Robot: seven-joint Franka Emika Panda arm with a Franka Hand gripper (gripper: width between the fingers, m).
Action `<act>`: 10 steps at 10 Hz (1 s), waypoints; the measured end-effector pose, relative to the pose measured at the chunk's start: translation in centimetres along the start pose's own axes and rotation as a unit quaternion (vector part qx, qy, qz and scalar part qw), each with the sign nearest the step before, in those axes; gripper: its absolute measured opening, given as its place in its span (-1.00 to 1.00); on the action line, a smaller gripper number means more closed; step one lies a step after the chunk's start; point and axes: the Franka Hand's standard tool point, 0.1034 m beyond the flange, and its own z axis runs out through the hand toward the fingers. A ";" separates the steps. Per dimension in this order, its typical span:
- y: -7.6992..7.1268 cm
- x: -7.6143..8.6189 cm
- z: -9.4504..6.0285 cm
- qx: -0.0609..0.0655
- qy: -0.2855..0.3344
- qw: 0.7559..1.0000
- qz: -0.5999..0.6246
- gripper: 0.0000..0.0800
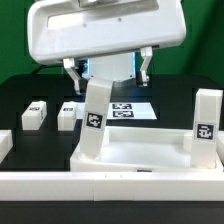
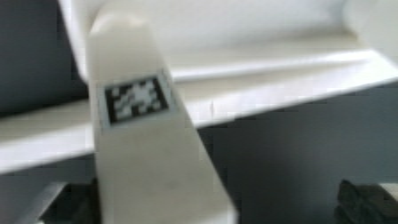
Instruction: Assemble desk
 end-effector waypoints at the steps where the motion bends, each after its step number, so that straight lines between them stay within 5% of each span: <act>1: 1.0 -0.1 0.3 0.002 -0.030 1.000 -0.001 0.62; 3: 2.5 -0.5 -0.1 -0.002 -0.106 0.994 -0.014 0.62; 10: 3.0 0.4 0.2 -0.014 -0.077 0.997 0.005 0.56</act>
Offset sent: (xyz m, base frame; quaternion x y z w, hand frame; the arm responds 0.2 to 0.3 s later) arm 0.0024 -0.0312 0.0049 -0.0407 -0.0001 -0.0182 0.9990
